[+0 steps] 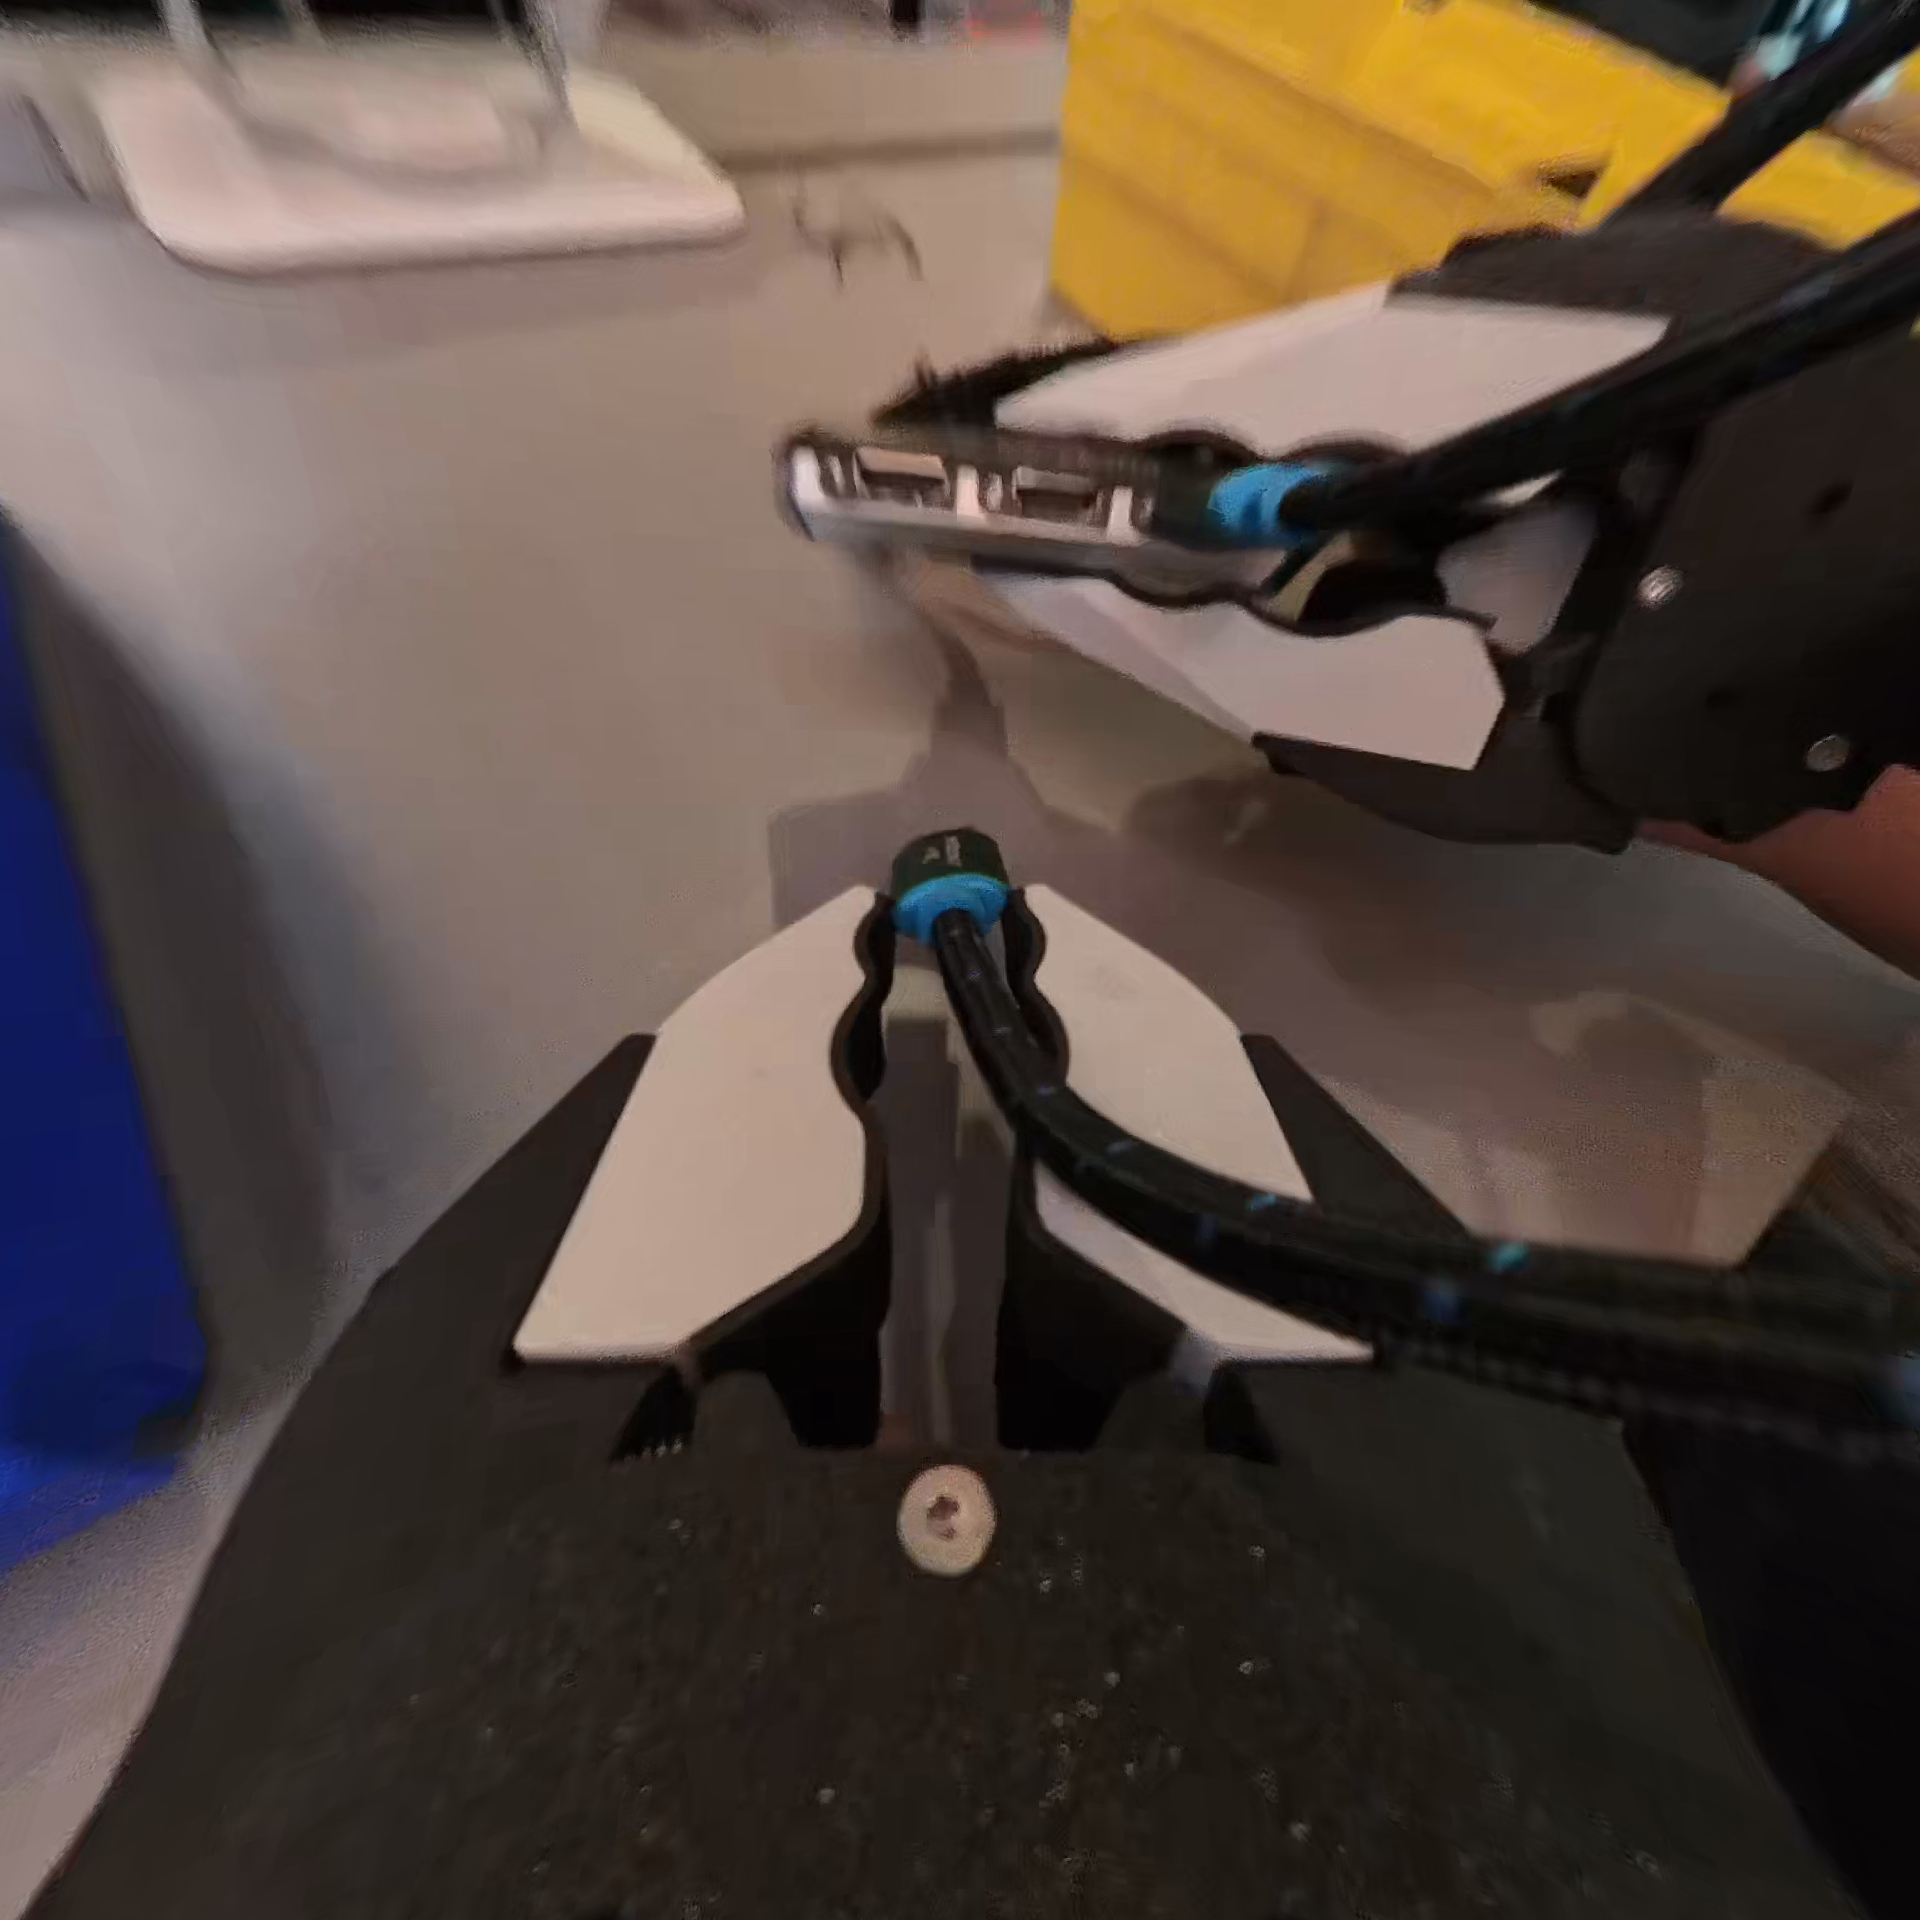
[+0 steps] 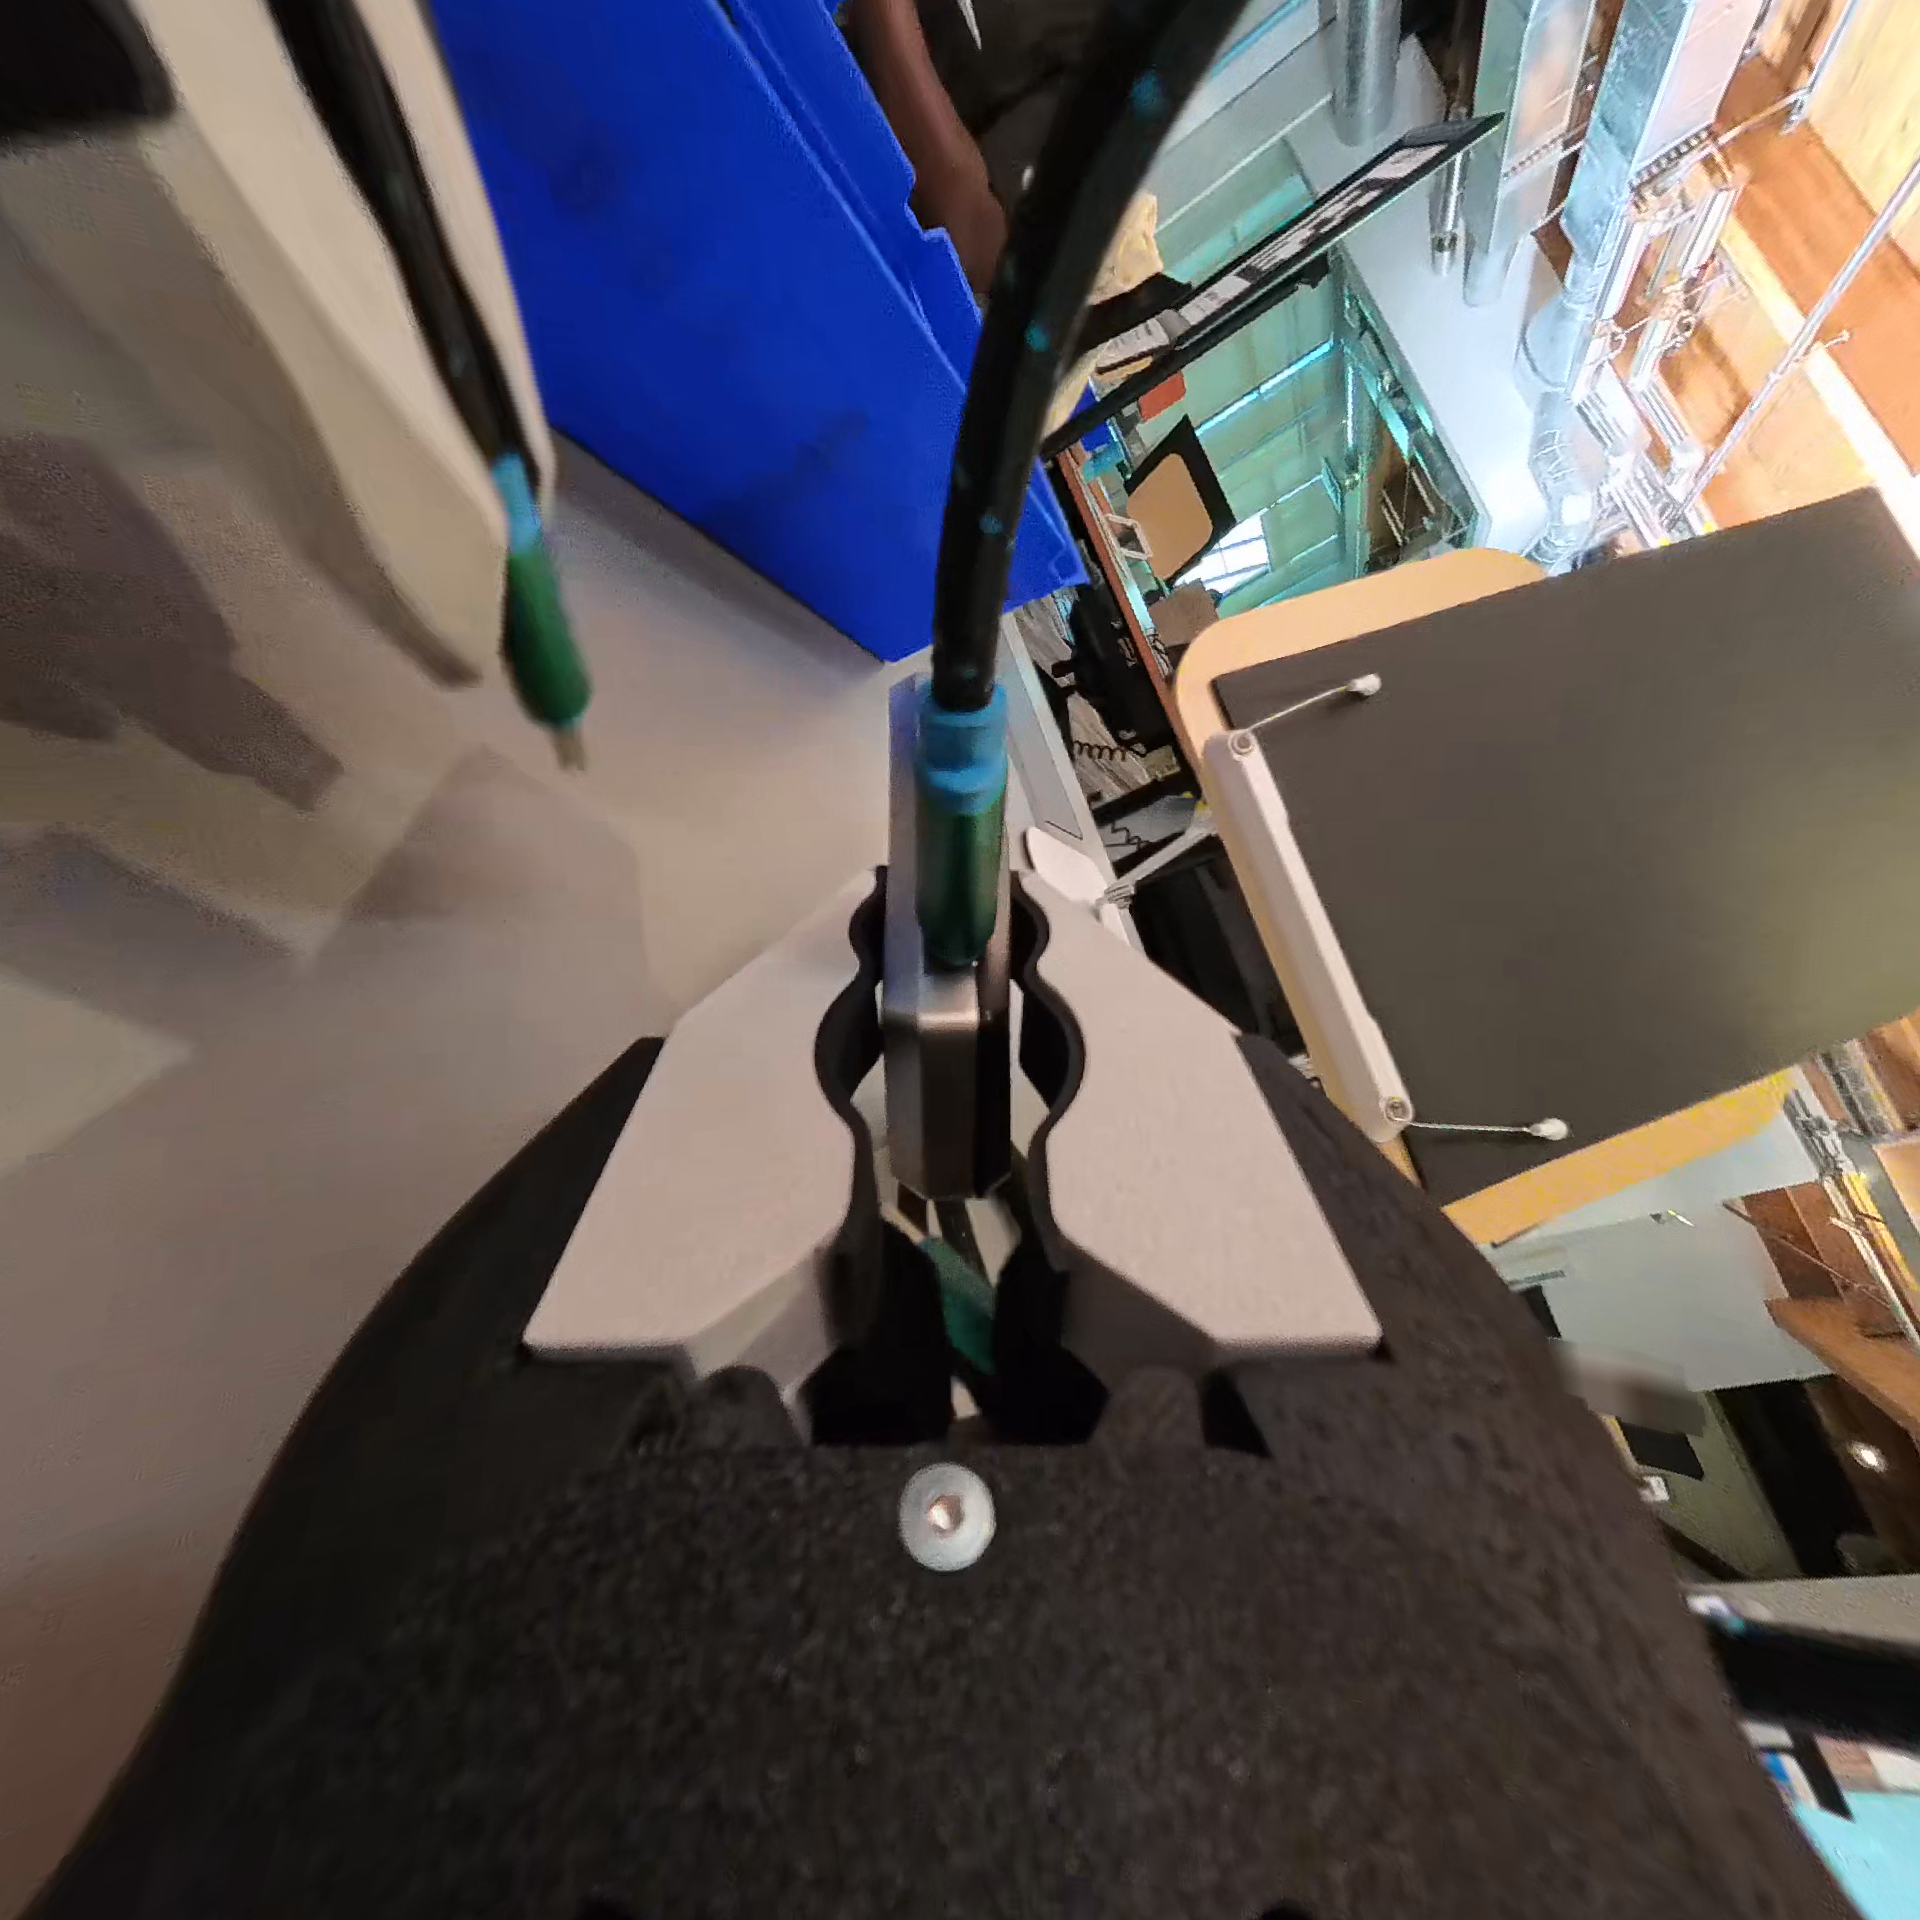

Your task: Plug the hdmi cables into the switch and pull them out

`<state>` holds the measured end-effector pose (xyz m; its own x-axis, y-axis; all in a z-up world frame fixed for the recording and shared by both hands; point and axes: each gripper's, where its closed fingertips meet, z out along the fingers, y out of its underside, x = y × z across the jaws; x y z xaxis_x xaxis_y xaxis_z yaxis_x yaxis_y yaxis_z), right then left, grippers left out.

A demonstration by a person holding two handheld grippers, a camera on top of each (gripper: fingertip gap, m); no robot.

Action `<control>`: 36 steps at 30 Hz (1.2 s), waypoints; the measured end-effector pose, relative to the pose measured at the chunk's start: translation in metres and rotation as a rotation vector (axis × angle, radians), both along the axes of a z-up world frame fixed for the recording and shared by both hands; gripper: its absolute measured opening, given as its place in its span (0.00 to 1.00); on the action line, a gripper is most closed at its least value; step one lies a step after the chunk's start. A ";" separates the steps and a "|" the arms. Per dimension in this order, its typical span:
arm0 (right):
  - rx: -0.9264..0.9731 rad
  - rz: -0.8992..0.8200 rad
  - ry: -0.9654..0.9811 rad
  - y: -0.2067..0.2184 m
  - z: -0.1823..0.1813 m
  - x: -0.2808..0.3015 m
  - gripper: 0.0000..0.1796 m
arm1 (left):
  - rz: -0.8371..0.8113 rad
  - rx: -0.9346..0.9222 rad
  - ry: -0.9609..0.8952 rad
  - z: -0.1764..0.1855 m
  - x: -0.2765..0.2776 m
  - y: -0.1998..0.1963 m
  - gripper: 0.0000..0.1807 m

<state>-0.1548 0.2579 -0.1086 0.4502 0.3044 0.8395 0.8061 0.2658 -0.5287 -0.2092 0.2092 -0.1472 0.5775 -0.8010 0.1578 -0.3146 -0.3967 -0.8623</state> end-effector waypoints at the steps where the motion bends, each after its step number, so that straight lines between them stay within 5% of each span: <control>1: 0.006 -0.006 -0.004 0.001 -0.001 -0.001 0.11 | -0.013 -0.024 0.021 -0.005 0.001 0.000 0.11; 11: 0.021 -0.049 0.008 0.008 -0.005 0.013 0.11 | -0.134 0.268 0.494 -0.020 -0.049 0.011 0.20; 14: 0.019 -0.056 0.020 0.009 -0.004 0.016 0.11 | -0.054 0.277 0.307 0.008 -0.042 0.013 0.14; 18: 0.023 -0.063 0.011 0.007 -0.003 0.007 0.11 | -0.104 0.224 -0.025 0.049 -0.005 -0.011 0.18; 23: 0.030 -0.034 -0.031 -0.001 -0.005 -0.014 0.11 | -0.121 0.273 -0.025 0.047 0.021 -0.021 0.21; 31: 0.041 -0.030 -0.107 -0.006 -0.010 -0.031 0.12 | -0.036 0.348 -0.032 0.053 0.024 -0.009 0.03; 36: 0.056 -0.042 -0.108 -0.004 -0.008 -0.030 0.11 | 0.004 0.352 -0.038 0.055 0.021 -0.006 0.06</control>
<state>-0.1853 0.2536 -0.1165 0.3671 0.2385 0.8991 0.8687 0.2575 -0.4231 -0.1880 0.2027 -0.0922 0.5799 -0.8077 -0.1065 -0.2788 -0.0740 -0.9575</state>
